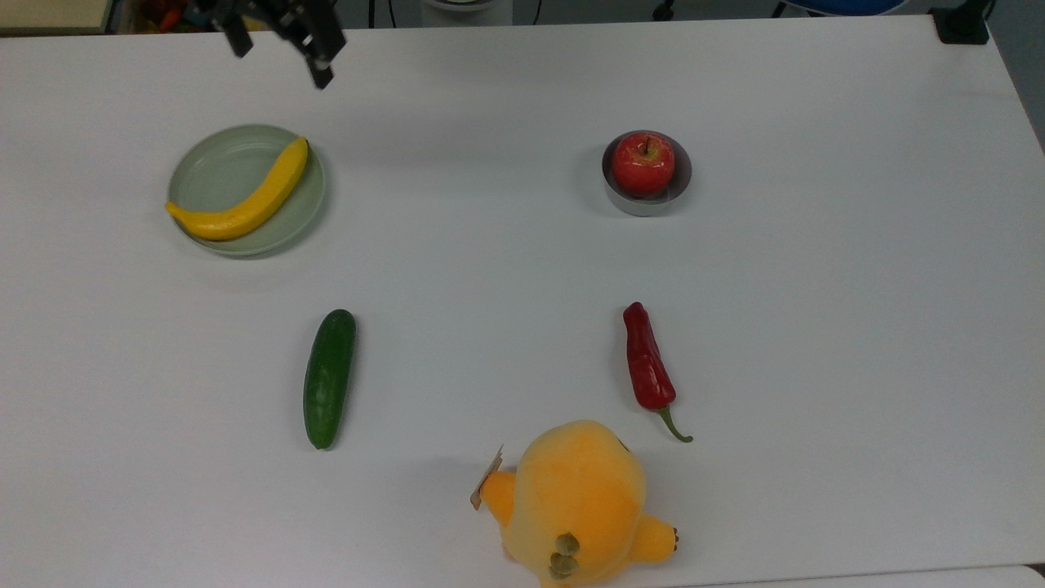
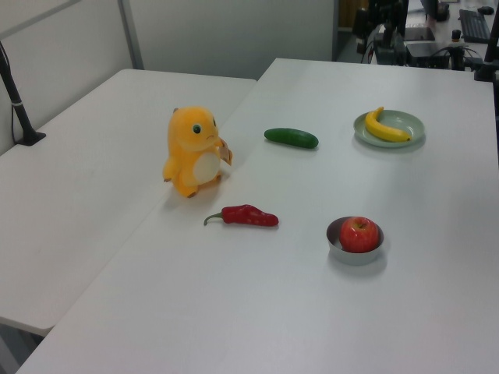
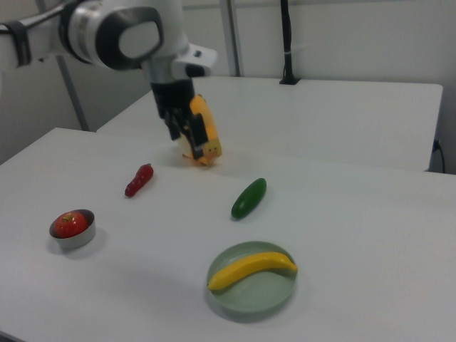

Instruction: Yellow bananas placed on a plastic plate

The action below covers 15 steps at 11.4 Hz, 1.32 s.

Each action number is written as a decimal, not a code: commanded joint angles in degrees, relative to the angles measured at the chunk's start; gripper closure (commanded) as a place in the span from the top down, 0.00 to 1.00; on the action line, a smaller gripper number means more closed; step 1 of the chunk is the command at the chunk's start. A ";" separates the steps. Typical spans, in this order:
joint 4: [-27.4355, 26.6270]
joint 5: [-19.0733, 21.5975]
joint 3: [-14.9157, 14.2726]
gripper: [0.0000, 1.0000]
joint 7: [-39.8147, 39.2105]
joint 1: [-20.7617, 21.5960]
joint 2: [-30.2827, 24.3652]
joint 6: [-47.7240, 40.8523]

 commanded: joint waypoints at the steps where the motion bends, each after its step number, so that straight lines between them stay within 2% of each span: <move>1: 4.74 3.00 4.44 1.00 2.72 -0.40 -2.03 -10.18; 3: 5.28 6.27 7.51 1.00 3.94 -0.40 -3.44 -12.66; 5: 4.06 6.36 10.42 1.00 4.39 0.12 -5.89 -12.58; 7: 2.74 6.10 12.61 1.00 0.37 0.92 -7.22 -12.06; 10: -3.06 5.40 12.98 1.00 -6.75 2.85 -10.65 -9.17; 13: -4.90 5.22 12.71 1.00 -14.92 3.90 -10.56 -4.87; 15: -5.27 2.25 12.36 1.00 -17.40 4.09 -9.95 -0.83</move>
